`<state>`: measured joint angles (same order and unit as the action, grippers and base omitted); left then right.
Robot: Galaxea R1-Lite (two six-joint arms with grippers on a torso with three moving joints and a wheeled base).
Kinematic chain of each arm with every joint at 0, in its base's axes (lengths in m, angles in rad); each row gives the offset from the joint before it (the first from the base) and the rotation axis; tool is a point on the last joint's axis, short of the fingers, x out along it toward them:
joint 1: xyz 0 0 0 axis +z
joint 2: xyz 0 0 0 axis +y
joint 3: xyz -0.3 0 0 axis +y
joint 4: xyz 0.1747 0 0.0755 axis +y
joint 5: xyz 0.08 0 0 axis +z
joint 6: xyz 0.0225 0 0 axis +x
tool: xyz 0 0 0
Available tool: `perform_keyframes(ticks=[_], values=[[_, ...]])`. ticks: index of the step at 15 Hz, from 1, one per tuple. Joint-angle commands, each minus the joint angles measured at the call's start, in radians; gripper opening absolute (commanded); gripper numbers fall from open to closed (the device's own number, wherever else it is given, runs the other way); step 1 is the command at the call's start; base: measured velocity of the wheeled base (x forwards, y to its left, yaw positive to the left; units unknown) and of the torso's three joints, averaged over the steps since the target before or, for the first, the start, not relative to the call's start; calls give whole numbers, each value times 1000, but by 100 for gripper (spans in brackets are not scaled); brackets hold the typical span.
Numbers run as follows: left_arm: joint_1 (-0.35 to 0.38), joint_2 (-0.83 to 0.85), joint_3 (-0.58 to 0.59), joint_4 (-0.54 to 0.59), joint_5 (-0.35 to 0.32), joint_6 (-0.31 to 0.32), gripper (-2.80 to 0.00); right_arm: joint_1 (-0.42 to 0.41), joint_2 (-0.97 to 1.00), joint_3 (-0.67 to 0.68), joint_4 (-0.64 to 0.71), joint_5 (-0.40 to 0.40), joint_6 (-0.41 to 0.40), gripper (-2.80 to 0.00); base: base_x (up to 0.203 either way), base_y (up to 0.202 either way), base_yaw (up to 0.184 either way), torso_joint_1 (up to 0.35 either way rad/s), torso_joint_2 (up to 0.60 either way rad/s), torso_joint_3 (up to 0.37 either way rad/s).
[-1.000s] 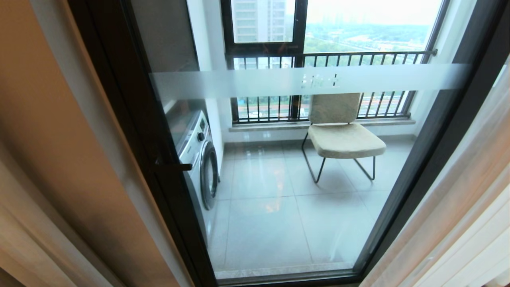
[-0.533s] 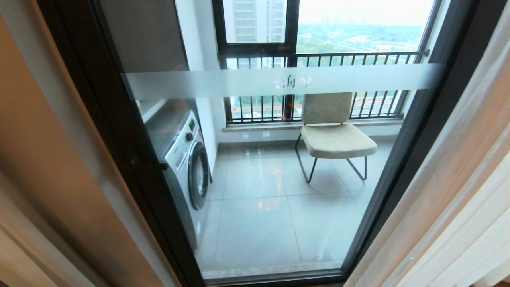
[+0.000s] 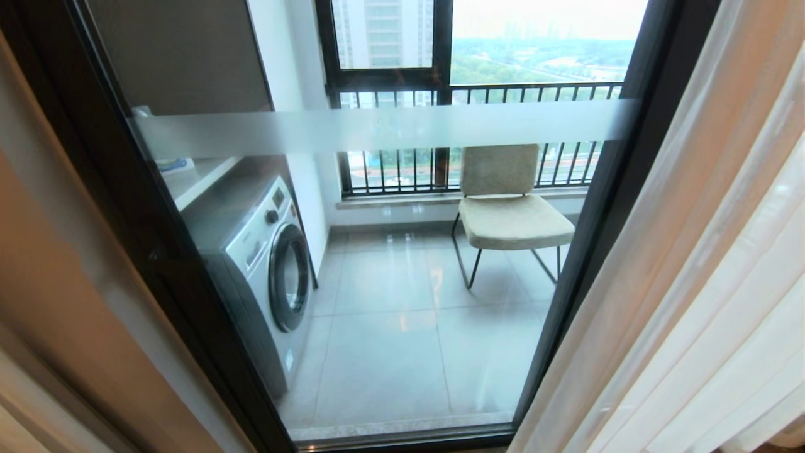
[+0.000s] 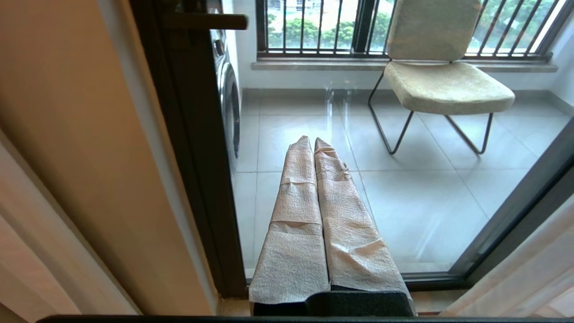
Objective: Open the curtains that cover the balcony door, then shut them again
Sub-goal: Pull the inner curtains open on both sides
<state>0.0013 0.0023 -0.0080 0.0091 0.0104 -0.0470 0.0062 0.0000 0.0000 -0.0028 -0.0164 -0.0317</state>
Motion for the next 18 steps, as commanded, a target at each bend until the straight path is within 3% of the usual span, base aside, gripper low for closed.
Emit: perform_keyframes(ticks=[1, 12, 18], values=[[0, -2, 0, 0, 0, -1, -280, 0, 0, 0, 0, 0, -1, -280, 0, -192, 0, 6, 6, 3], [0, -2, 0, -1, 0, -1, -280, 0, 2, -2, 4, -2, 3, -280, 0, -190, 1, 3, 3, 2], [0, -2, 0, -1, 0, -2, -280, 0, 2, 0, -3, -10, 82, -280, 0, -191, 16, 1, 4, 3]])
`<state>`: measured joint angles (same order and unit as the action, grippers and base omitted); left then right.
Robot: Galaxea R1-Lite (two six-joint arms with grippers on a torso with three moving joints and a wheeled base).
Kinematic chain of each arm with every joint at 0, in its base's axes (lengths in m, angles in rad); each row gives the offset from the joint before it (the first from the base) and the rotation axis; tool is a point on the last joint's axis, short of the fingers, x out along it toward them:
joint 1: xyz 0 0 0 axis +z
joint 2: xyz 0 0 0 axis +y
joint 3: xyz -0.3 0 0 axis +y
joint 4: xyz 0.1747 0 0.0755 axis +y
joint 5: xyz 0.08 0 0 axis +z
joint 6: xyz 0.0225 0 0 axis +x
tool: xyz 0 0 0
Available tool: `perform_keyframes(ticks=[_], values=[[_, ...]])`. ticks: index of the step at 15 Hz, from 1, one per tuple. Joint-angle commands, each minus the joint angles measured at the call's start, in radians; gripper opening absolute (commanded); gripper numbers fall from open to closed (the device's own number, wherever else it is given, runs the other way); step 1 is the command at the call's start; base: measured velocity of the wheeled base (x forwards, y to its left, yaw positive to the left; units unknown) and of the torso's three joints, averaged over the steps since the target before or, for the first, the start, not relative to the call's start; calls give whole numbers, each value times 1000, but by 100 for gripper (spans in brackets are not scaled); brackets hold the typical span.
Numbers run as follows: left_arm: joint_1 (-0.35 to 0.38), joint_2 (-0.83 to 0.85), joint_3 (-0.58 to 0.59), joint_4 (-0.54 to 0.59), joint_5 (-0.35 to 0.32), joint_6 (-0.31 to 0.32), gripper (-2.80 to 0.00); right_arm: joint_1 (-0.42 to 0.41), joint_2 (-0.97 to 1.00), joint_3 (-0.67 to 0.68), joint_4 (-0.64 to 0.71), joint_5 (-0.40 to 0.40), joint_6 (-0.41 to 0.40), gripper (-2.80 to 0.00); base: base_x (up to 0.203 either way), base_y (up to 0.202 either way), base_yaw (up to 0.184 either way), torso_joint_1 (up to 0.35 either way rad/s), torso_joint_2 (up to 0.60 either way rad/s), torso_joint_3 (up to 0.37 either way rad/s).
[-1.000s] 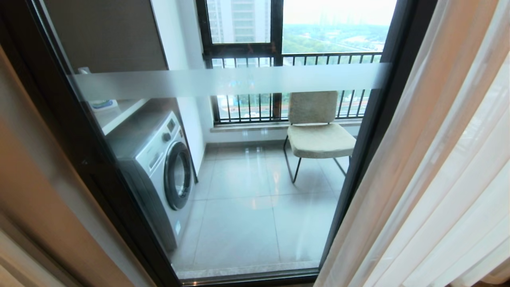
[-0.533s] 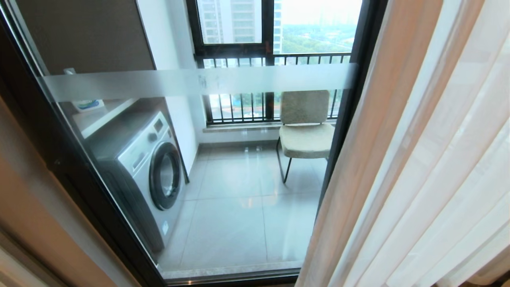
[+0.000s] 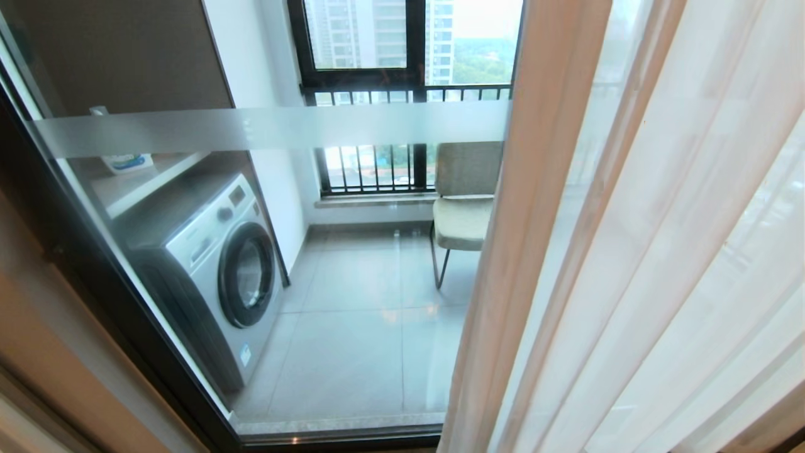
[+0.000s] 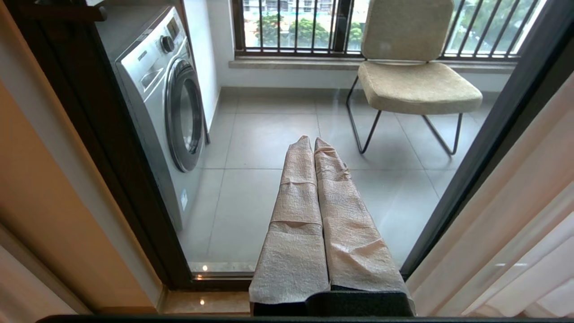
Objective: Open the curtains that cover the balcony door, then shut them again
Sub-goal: Pull the inner curtains open on both sides
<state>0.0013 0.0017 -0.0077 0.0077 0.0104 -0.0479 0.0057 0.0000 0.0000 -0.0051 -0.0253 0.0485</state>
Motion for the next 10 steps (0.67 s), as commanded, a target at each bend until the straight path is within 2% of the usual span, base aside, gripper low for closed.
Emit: perform_keyframes(ticks=[1, 2, 10], values=[[0, -2, 0, -1, 0, 0, -280, 0, 2, 0, -1, -1, 2, -280, 0, -148, 4, 4, 5, 7], [0, -2, 0, -2, 0, 0, -280, 0, 2, 0, -1, -1, 4, -280, 0, -103, -2, -2, -2, 6], [0, -2, 2, -2, 0, -1, -280, 0, 0, 0, -1, -1, 1, -280, 0, 0, 0, 0, 0, 0]])
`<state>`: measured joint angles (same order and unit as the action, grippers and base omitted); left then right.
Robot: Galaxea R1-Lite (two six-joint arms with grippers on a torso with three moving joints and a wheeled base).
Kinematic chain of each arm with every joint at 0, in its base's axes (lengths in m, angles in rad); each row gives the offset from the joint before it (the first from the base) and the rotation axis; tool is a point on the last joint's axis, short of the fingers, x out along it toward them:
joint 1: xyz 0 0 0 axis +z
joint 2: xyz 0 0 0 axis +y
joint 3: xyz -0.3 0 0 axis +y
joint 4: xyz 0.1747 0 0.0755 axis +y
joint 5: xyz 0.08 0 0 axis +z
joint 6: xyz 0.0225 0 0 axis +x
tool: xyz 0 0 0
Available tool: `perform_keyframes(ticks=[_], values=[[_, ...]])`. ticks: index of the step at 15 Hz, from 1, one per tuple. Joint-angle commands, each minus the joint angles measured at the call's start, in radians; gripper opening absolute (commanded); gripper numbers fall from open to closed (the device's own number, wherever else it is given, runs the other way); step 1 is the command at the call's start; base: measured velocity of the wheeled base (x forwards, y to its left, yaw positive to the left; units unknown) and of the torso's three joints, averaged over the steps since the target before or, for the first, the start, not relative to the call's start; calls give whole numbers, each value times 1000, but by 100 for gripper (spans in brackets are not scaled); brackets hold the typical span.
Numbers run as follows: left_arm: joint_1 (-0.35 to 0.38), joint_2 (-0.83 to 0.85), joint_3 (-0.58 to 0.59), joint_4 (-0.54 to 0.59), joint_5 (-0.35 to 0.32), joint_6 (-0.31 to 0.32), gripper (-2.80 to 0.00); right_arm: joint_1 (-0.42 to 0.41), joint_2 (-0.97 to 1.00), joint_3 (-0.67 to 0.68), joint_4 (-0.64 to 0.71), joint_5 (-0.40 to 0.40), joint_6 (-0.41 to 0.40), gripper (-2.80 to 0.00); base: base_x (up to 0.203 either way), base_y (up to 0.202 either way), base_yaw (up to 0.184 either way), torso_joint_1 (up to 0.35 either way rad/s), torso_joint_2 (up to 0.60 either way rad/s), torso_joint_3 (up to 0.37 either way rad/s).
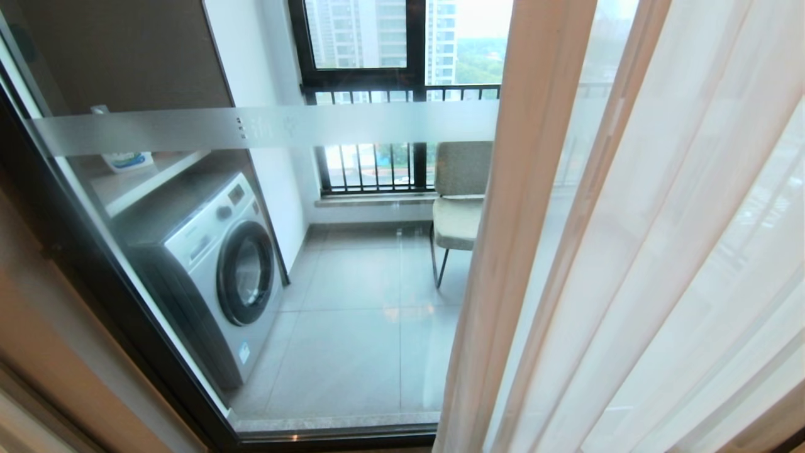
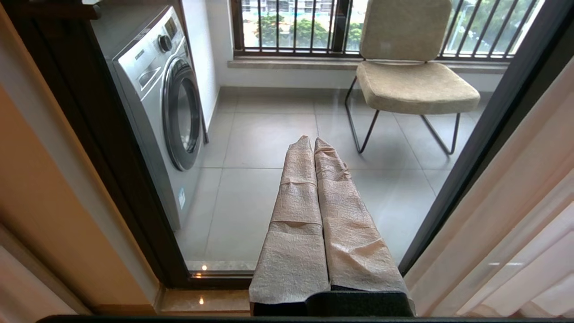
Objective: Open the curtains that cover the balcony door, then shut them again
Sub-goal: Pull the inner curtains open on both sides
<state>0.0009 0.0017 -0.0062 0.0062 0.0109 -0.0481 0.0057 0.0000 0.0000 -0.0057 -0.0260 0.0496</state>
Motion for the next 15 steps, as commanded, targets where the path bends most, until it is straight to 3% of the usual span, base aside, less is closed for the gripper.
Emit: perform_keyframes(ticks=[1, 15], values=[[1, -2, 0, 0, 0, -1, -280, 0, 1, 0, 0, 0, 0, -280, 0, 0, 0, 0, 0, 0], [1, -2, 0, 0, 0, -1, -280, 0, 2, 0, 0, 0, 4, -280, 0, 0, 0, 0, 0, 0]])
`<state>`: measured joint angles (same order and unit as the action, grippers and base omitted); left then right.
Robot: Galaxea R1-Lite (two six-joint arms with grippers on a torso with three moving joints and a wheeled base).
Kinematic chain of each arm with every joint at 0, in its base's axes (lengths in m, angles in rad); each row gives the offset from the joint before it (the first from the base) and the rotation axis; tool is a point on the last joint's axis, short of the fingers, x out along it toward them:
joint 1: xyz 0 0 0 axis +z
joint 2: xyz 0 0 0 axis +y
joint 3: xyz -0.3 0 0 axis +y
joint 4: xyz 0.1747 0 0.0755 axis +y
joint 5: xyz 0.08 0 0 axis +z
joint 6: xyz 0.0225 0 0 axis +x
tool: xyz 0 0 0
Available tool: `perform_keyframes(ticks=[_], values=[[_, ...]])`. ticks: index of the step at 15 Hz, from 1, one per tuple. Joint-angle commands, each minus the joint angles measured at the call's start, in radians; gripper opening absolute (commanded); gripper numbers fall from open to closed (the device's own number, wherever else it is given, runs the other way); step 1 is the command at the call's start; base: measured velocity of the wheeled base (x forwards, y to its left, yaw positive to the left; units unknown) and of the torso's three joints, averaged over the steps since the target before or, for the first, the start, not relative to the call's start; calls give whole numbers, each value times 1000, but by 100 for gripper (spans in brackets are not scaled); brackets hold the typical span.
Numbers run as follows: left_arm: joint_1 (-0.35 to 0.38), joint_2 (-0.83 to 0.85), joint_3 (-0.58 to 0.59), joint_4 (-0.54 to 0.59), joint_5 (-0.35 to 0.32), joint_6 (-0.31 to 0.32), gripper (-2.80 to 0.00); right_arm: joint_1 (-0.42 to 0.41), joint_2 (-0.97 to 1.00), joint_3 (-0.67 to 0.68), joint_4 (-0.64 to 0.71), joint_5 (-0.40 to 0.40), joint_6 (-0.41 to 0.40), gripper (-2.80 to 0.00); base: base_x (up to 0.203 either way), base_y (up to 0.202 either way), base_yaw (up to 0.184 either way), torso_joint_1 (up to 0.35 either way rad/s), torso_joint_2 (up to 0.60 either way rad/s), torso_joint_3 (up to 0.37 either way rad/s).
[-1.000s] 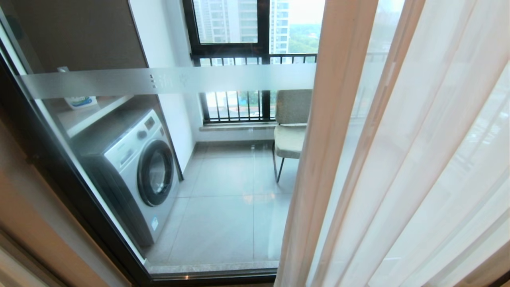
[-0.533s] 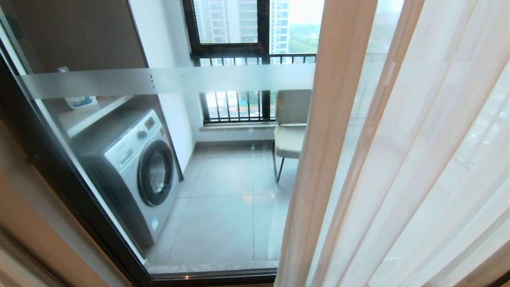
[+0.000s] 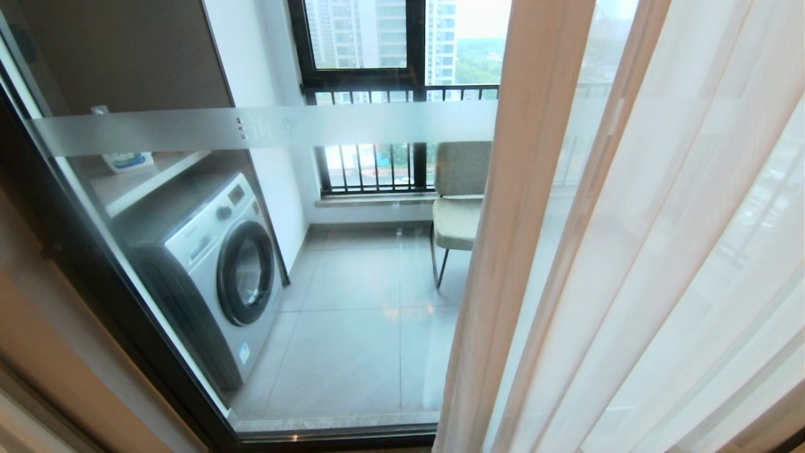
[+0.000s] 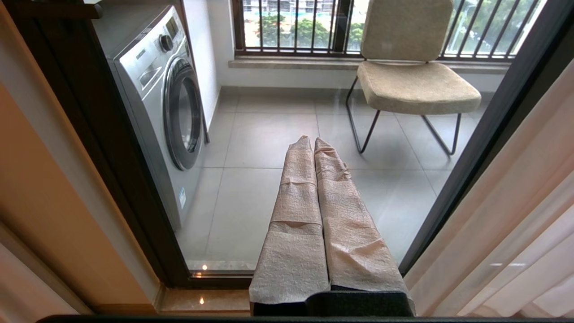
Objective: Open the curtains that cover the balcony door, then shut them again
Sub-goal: Pull the inner curtains open on both sides
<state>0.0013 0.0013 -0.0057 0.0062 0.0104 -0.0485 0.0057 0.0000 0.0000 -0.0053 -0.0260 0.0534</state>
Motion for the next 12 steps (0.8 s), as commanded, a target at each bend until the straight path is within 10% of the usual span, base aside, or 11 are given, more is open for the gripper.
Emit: perform_keyframes(ticks=[1, 12], values=[[0, -1, 0, 0, 0, -1, -280, 0, 2, 0, -1, 0, 0, -280, 0, 0, 0, 0, 0, 0], [0, -1, 0, 0, 0, -1, -280, 0, 5, 0, -1, 4, -45, -280, 0, 0, 0, 0, 0, 0]])
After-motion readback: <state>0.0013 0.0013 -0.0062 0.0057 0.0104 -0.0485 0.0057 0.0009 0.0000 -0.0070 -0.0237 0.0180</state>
